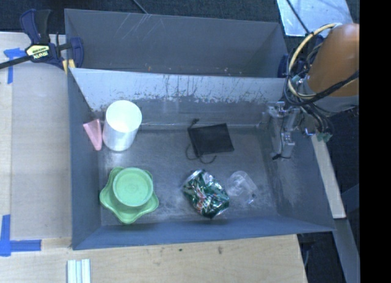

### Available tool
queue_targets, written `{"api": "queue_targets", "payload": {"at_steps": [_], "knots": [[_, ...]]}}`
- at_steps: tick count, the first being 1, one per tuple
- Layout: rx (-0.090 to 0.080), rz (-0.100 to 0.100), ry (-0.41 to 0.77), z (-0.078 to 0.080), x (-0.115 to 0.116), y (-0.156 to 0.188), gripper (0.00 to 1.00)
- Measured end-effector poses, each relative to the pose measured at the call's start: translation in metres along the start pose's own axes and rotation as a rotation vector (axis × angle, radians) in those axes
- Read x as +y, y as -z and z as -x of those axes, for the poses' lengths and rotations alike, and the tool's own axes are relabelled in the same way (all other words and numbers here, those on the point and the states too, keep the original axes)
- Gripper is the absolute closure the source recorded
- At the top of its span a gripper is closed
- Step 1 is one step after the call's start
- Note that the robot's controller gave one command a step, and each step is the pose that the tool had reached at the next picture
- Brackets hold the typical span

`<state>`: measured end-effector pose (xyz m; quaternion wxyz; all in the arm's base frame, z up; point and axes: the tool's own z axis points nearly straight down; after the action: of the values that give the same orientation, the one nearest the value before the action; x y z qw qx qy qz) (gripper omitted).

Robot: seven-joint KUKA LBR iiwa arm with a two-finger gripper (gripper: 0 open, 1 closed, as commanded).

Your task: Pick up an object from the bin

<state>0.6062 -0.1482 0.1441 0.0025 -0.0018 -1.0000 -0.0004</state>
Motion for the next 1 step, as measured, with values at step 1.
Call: {"api": "queue_targets", "payload": {"at_steps": [1], "knots": [[-0.008,-0.002,0.003,0.0020,0.0006,0.0054,0.00]]}}
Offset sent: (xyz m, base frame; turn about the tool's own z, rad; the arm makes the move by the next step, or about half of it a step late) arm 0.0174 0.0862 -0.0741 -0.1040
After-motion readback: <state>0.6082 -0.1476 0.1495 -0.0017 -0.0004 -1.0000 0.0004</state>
